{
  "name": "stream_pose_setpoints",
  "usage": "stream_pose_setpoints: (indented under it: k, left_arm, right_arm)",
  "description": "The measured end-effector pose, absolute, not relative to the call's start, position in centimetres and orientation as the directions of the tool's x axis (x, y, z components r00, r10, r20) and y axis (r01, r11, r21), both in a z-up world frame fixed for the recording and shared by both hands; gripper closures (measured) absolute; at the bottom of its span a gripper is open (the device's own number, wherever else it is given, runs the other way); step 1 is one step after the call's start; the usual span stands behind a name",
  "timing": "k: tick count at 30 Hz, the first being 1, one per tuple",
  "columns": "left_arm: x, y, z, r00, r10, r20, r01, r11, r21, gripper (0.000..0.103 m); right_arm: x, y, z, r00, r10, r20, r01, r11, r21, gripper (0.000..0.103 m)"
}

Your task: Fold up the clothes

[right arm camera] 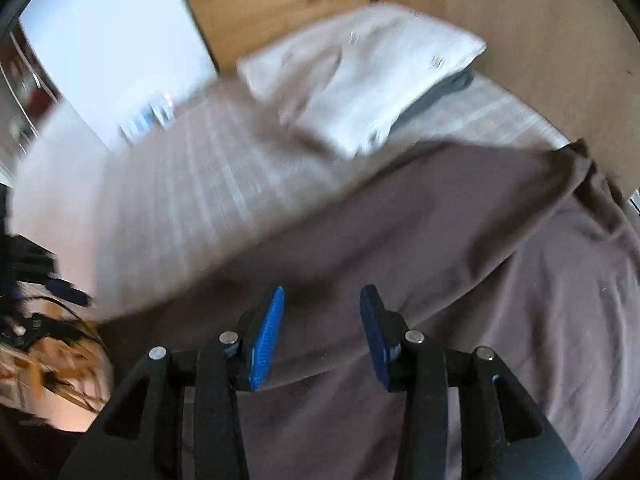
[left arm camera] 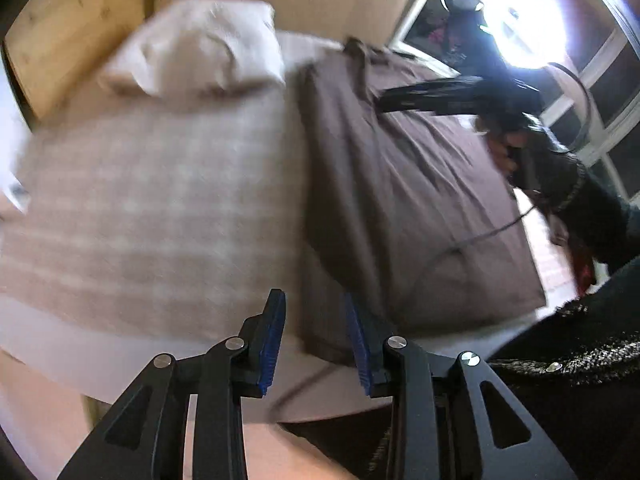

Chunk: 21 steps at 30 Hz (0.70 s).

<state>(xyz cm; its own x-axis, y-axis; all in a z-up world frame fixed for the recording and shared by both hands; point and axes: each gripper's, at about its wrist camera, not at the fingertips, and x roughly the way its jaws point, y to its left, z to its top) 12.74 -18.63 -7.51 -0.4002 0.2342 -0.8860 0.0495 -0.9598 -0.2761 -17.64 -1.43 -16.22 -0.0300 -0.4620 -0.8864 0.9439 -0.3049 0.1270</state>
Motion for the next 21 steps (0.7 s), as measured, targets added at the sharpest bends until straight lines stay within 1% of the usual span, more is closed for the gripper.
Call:
stream_pose_setpoints:
  k: [2,3,5,7,11,14,16,17,18,19,21]
  left_arm:
    - [13.3,-17.6,-9.1,-0.374,0.21,-0.903,0.056,-0.967,-0.248,0.073]
    - [13.9,-17.5,-9.2,-0.371,0.206,-0.906,0.063,-0.967,-0.246,0.074]
    - [15.6,-17.7,-8.5,-0.396,0.228,-0.89,0.073,-0.958,-0.277,0.074]
    - [17.1,-17.8,-7.9,-0.417,0.243,-0.876,0.086,-0.949,-0.304,0.074]
    - [17.4,-17.1,-7.9,-0.438,0.222,-0.871,0.13,-0.943,-0.306,0.075]
    - [16.6,-13.7,-7.3,-0.466,0.229,-0.854,0.056,-0.956,-0.287,0.075]
    - [15.7,-11.6,-7.5,-0.459,0.206,-0.864,0.017,-0.97,-0.241,0.074]
    - [15.4,-10.7,-7.5,-0.45,0.21,-0.868,0.002,-0.972,-0.236,0.074]
    - [15.5,-10.4,-7.2,-0.437,0.238,-0.867,-0.008,-0.965,-0.261,0.074]
    - [16.3,-10.6,-6.4,-0.441,0.237,-0.866,-0.012,-0.966,-0.259,0.072]
    - [18.5,-12.3,-4.3,-0.46,0.152,-0.875,0.035,-0.981,-0.19,0.073]
  right_arm:
    - [-16.9,-1.2,-16.8,-0.084,-0.413,-0.907,0.946,-0.319,0.057,0.063]
    - [-17.0,-0.8,-16.7,-0.099,-0.409,-0.907,0.94,-0.337,0.049,0.063]
    - [-18.6,0.7,-15.6,-0.099,-0.449,-0.888,0.909,-0.405,0.104,0.063]
    - [-20.3,1.4,-15.4,-0.101,-0.463,-0.881,0.876,-0.461,0.142,0.057]
    - [-24.1,1.8,-15.6,-0.108,-0.464,-0.879,0.804,-0.56,0.197,0.057]
    - [-27.0,2.2,-15.8,-0.113,-0.465,-0.878,0.741,-0.628,0.237,0.057]
    - [-28.8,2.4,-15.9,-0.116,-0.465,-0.878,0.694,-0.67,0.263,0.057]
    - [-29.8,2.5,-16.0,-0.118,-0.465,-0.878,0.67,-0.689,0.275,0.057]
    - [-30.2,2.8,-15.8,-0.121,-0.469,-0.875,0.658,-0.697,0.283,0.057]
    - [-29.8,3.3,-14.8,-0.132,-0.48,-0.868,0.673,-0.686,0.277,0.057]
    - [-29.0,4.8,-12.0,-0.165,-0.512,-0.843,0.704,-0.66,0.263,0.057]
